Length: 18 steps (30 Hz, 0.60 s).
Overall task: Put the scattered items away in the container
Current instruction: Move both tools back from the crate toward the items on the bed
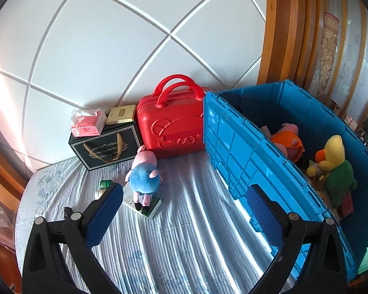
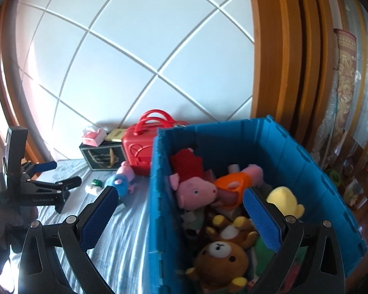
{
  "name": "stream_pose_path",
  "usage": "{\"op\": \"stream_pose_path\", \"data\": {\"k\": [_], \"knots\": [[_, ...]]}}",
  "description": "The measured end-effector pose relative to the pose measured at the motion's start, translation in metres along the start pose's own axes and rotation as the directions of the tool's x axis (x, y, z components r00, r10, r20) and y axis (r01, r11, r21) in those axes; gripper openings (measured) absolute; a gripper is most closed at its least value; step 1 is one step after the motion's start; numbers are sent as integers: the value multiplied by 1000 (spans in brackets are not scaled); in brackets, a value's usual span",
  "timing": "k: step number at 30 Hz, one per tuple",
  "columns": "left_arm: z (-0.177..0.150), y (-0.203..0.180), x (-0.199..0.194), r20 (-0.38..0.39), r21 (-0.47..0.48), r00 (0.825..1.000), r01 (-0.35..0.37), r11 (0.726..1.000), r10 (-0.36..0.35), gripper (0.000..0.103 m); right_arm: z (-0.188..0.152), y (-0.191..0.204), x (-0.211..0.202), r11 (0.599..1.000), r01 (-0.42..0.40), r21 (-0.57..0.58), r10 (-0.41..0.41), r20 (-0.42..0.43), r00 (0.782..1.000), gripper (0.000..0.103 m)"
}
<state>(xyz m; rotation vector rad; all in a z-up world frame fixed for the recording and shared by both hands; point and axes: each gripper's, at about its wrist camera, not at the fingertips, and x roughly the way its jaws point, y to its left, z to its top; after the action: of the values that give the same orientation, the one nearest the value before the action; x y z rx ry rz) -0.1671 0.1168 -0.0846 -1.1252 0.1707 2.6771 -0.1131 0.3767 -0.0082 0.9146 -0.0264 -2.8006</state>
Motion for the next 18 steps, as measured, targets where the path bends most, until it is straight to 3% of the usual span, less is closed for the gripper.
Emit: {"op": "stream_pose_path", "data": {"k": [18], "knots": [[-71, 142, -19, -57, -105, 996, -69, 992, 64, 102, -17, 127, 35, 995, -23, -96, 18, -52, 998, 103]]}}
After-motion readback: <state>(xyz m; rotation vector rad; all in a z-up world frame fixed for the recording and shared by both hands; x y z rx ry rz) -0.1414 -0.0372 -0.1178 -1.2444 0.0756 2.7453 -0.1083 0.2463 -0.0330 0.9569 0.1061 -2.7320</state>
